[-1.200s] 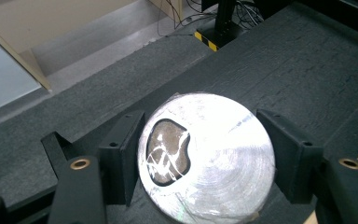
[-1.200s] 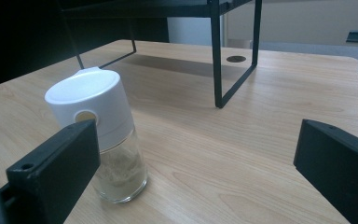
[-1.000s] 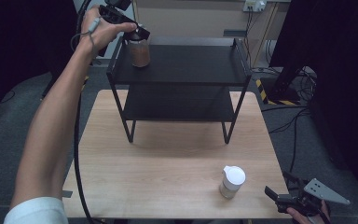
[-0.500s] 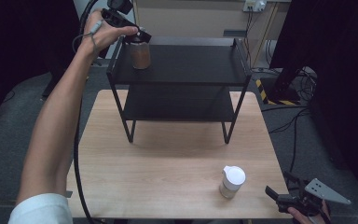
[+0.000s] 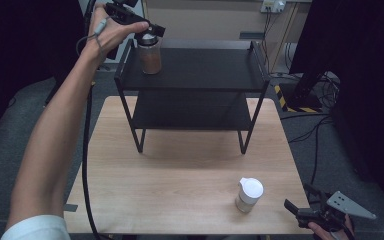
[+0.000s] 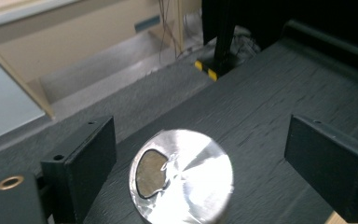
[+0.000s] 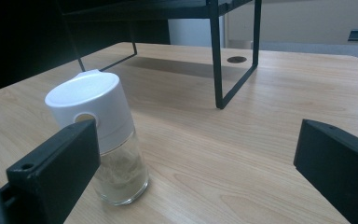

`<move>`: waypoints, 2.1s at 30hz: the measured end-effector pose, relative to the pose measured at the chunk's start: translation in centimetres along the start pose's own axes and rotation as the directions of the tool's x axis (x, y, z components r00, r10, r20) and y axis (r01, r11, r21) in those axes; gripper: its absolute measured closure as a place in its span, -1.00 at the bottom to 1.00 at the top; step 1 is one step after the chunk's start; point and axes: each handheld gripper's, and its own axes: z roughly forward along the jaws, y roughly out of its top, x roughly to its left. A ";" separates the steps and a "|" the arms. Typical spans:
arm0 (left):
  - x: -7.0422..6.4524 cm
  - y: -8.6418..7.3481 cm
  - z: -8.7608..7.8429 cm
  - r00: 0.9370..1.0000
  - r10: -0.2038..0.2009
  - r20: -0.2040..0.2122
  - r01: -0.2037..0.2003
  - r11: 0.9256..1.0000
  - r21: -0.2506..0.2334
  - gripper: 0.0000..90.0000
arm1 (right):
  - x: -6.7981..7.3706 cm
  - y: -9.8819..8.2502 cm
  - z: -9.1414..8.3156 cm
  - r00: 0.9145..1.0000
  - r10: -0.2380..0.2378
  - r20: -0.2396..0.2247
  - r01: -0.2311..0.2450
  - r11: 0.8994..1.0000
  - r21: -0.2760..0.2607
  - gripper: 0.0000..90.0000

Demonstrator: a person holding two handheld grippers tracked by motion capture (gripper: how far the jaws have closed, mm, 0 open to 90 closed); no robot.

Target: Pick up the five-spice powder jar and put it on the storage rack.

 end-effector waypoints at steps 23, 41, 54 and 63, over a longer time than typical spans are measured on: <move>-3.1 -7.1 -9.4 0.993 0.079 0.083 -0.068 0.988 -0.136 -0.87 | 0.3 0.3 0.4 1.000 -0.009 -0.016 0.009 1.000 0.008 -0.98; -3.5 -15.9 -12.1 0.979 0.097 0.181 -0.060 0.978 -0.199 -0.89 | 0.6 0.4 0.5 1.000 -0.016 -0.015 0.016 1.000 0.007 -0.98; -4.7 -23.5 -11.0 0.976 0.169 0.135 -0.131 0.959 -0.251 -0.91 | 0.6 0.4 0.4 1.000 -0.021 -0.015 0.021 1.000 0.007 -0.98; -5.6 -28.0 -10.3 0.985 0.140 0.103 -0.110 0.962 -0.250 -0.91 | 0.7 0.5 0.4 1.000 -0.022 -0.018 0.022 1.000 0.007 -0.98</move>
